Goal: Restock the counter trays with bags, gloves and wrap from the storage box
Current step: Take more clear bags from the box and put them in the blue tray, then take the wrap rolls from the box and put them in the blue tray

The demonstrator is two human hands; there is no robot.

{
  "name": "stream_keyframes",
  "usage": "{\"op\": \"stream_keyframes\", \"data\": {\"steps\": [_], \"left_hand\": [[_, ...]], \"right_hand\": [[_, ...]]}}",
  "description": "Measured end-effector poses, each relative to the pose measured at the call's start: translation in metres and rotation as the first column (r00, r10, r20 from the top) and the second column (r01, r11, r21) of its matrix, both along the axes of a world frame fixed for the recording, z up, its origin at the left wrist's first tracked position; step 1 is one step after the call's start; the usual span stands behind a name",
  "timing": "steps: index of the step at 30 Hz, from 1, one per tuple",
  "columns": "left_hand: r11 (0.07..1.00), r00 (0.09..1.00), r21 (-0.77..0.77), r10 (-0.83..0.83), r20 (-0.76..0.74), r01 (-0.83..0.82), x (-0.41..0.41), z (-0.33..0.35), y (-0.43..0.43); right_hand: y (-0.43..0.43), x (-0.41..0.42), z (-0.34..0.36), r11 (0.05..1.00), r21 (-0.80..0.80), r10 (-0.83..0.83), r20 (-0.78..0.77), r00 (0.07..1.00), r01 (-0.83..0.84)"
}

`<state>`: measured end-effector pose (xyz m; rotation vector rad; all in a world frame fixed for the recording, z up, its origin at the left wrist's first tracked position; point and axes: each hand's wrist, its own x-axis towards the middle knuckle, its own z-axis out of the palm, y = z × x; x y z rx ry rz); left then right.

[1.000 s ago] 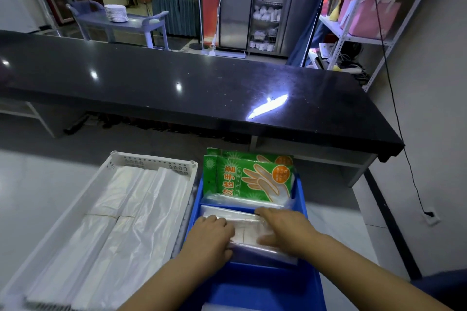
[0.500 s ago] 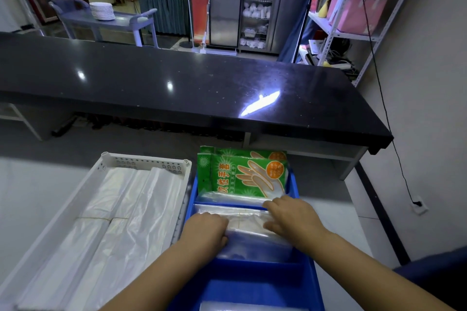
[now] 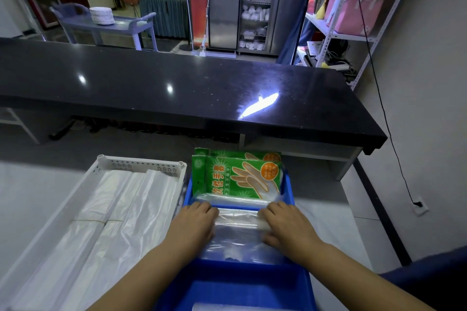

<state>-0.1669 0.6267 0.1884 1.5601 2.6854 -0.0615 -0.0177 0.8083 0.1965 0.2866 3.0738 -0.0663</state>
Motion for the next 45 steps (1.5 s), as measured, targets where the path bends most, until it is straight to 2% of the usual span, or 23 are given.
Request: {"op": "stream_keyframes", "data": {"steps": [3,8,11,15,19,25,28,33,38,45], "left_hand": [[0.998,0.999,-0.058,0.021,-0.029,-0.023,0.003,0.0,0.002],[0.999,0.993,0.021,-0.024,-0.118,0.026,0.012,0.019,-0.003],[0.987,0.99,0.151,0.068,-0.125,-0.049,0.018,0.024,-0.017],[0.93,0.955,0.248,0.293,-0.056,-0.271,0.03,0.03,-0.051],[0.81,0.855,0.292,0.515,0.058,-0.508,0.046,0.03,-0.1],[0.64,0.705,0.326,0.694,0.145,-0.696,0.073,0.025,-0.193],[0.551,0.641,0.376,0.748,0.173,-0.745,0.089,0.027,-0.244],[0.421,0.503,0.354,0.845,0.182,-0.835,0.111,0.018,-0.344],[0.284,0.367,0.323,0.9,0.234,-0.903,0.13,0.005,-0.46],[0.2,0.258,0.23,0.93,0.26,-0.952,0.159,-0.027,-0.587]], "right_hand": [[0.0,0.0,-0.001,1.0,-0.02,0.0,0.04,0.999,0.0],[0.0,-0.007,0.003,0.993,0.051,0.111,-0.017,0.994,-0.11],[-0.007,-0.015,0.008,0.974,0.043,0.225,-0.073,0.972,-0.222],[-0.029,-0.035,0.014,0.93,0.013,0.366,-0.116,0.923,-0.367],[-0.056,-0.054,0.014,0.885,-0.048,0.453,-0.145,0.88,-0.463],[-0.123,-0.072,0.019,0.823,-0.101,0.539,-0.173,0.824,-0.559],[-0.167,-0.077,0.026,0.777,-0.103,0.594,-0.203,0.778,-0.621],[-0.265,-0.086,0.031,0.724,-0.044,0.669,-0.202,0.716,-0.689],[-0.384,-0.083,0.027,0.628,0.008,0.764,-0.196,0.614,-0.778],[-0.513,-0.078,-0.013,0.597,-0.067,0.797,-0.064,0.601,-0.799]]}}
